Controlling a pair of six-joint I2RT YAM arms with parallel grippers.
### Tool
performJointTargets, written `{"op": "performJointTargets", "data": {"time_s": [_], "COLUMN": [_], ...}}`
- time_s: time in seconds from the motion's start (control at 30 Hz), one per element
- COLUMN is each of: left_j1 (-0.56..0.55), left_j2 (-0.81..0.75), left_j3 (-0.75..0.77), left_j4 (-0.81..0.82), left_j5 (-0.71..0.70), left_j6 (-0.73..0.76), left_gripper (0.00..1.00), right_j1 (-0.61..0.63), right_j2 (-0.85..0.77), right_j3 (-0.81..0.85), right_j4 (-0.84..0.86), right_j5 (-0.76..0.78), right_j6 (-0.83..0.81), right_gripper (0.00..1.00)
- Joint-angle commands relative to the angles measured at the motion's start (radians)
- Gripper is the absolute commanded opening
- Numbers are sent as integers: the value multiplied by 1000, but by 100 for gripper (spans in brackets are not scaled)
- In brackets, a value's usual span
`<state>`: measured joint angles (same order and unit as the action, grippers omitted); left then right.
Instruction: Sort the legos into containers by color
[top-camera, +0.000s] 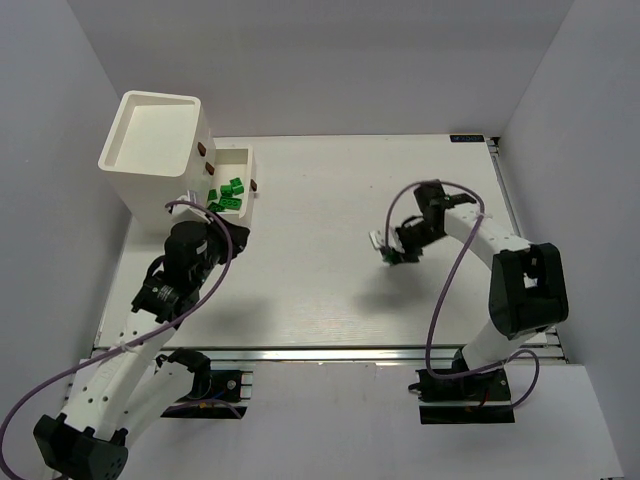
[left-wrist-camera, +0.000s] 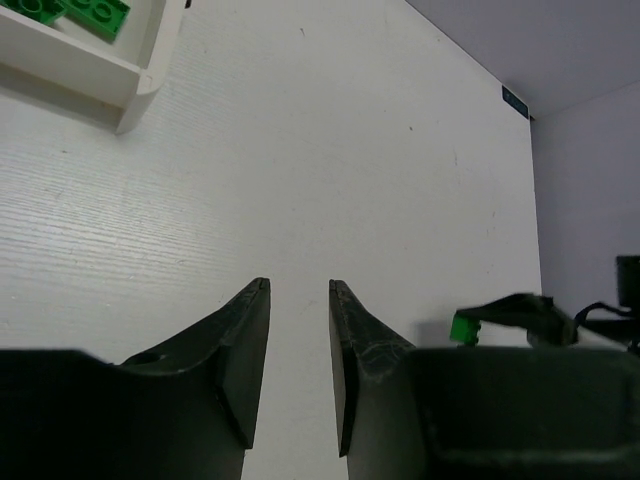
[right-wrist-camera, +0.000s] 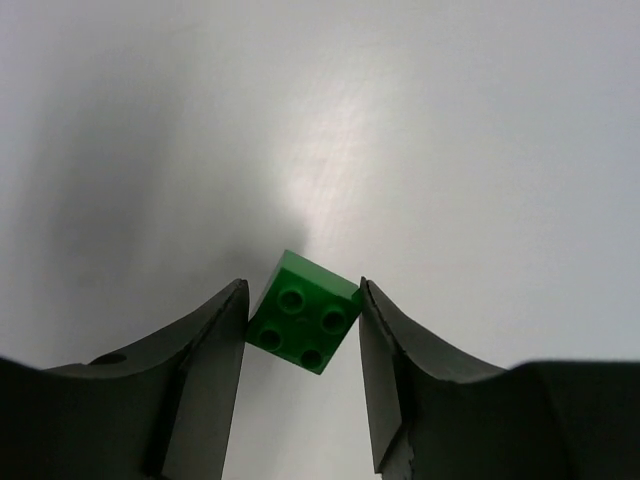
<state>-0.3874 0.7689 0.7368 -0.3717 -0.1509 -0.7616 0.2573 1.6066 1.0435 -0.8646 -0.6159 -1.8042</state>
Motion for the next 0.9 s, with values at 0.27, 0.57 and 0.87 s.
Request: {"op": "performJointTargets", "data": {"time_s": [0.27,0.57,0.87], "left_j1": [5,5,5], "left_j2": [-34,-22,-14], "left_j3": [260,392,392], "left_j4": [-148,-291,-326], "left_j5": [-191,-253,-219], "left_j6": [61,76,51], "left_gripper": [39,39,39], "right_j1": [315,447,533], "right_j2": [502,809,1093], "right_j3": [714,1001,1276], "right_j4": [827,1479,1717], "right_j5": [-162,10,209], "right_j6": [1432,1712,1682], "right_gripper": [6,0,0]}}
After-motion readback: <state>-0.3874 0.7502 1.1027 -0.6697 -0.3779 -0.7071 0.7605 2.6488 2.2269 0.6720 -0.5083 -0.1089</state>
